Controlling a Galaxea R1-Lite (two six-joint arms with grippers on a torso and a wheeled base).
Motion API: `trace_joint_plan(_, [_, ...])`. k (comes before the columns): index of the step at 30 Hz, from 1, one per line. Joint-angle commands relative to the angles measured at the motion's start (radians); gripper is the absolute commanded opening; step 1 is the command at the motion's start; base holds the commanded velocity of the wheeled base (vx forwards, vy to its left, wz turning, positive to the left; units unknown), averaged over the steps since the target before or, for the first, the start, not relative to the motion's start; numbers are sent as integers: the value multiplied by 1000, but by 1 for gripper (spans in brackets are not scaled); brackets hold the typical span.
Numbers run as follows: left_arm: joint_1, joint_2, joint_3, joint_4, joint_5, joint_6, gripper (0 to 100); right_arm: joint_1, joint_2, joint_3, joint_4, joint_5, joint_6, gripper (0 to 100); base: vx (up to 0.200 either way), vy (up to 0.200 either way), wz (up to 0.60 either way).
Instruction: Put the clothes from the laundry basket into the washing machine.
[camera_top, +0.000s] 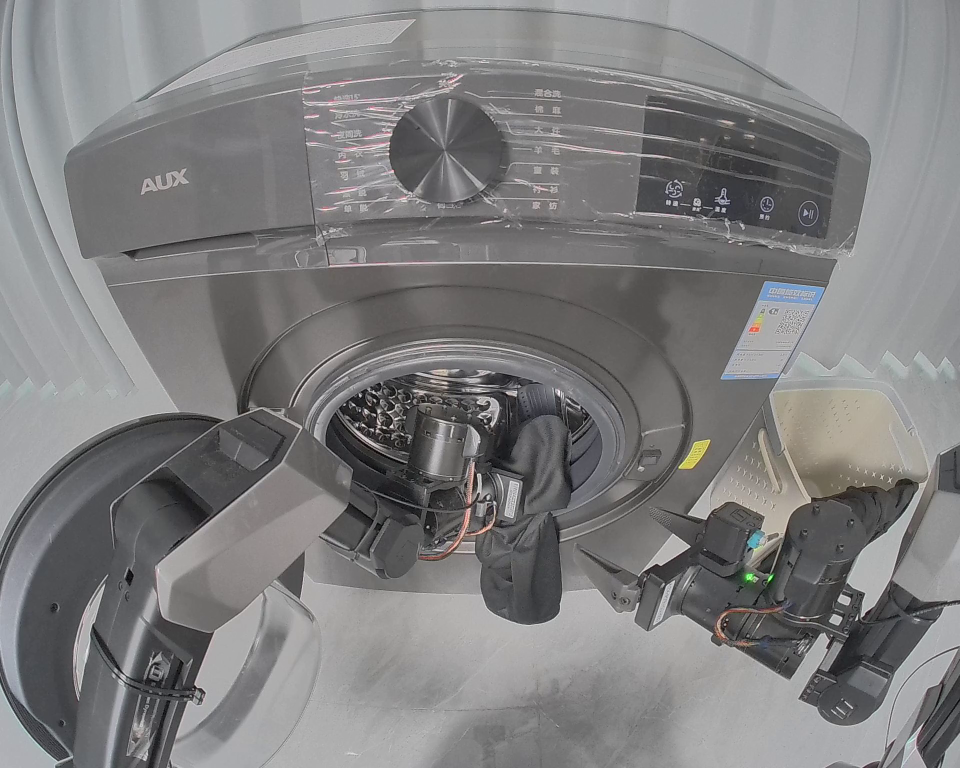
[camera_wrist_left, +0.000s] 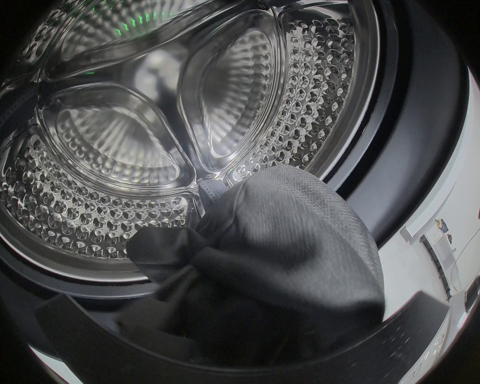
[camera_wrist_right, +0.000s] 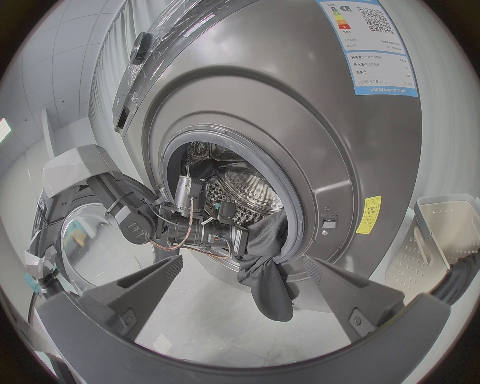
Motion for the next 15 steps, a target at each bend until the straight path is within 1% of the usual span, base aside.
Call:
trace_joint_plan(1, [-3,27,-22,1,-2,-7,0,1,2,-3,-1,0,1,100,0,0,0])
trace_joint_plan(2, [-5,35,-36,-4,-1,-10,0,1,4,-2,-1,0,1,100,0,0,0])
trace_joint_plan(4, [1,85,-117,-39,28,-10,0,3,4,-3,-1,-3,1,100,0,0,0])
trace_joint_plan(6, [15,117,-189,-78,73,-11,0,1,2,-3,-1,0,1,100,0,0,0])
trace_joint_plan(8, [38,128,-237,-84,99,-10,0,1,2,-2,-1,0,1,100,0,0,0])
trace_joint_plan(12, [69,130,-281,-82,111,-11,0,3,4,-3,-1,0,1,100,0,0,0])
trace_joint_plan(15, [99,133,-330,-76,148,-10,0,3,4,-3,-1,0,1,100,0,0,0])
